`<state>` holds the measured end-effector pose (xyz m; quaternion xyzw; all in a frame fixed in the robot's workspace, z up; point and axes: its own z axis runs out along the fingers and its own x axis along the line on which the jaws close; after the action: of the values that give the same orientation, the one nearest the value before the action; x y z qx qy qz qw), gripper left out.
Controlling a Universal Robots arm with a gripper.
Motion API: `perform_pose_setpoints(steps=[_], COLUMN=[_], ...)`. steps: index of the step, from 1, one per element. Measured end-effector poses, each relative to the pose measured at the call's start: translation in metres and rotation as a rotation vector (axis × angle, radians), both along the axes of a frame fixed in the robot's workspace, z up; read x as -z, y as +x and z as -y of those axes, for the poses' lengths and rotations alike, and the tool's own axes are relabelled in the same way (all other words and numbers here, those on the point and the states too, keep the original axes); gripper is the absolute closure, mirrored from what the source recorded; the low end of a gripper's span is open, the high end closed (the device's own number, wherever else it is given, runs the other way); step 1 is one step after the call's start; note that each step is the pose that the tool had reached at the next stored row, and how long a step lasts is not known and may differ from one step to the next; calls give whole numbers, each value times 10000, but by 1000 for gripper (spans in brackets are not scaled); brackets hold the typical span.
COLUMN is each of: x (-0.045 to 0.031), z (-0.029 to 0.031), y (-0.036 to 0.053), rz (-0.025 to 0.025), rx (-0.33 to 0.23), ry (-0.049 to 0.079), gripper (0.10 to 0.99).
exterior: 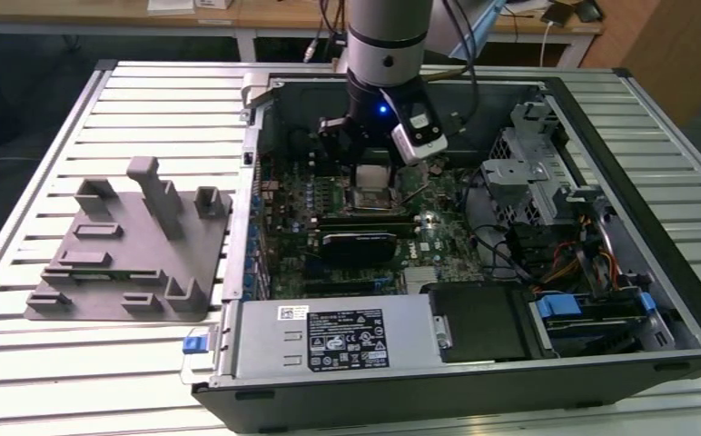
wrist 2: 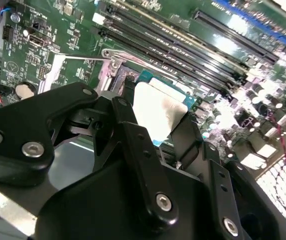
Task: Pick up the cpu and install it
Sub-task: 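Pick up the cpu and move it towards the insertion slot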
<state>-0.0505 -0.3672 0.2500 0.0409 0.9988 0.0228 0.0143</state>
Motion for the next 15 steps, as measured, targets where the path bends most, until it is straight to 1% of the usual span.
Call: perform_pose_setpoints(steps=[4, 11, 13, 15], x=[61, 145, 164, 166], z=[-35, -96, -104, -104], y=[31, 60, 60, 60], rz=[-2, -1, 0, -2], rx=[-2, -17, -21, -21], ry=[-31, -34, -32, -36], gripper=[545, 545, 545, 545])
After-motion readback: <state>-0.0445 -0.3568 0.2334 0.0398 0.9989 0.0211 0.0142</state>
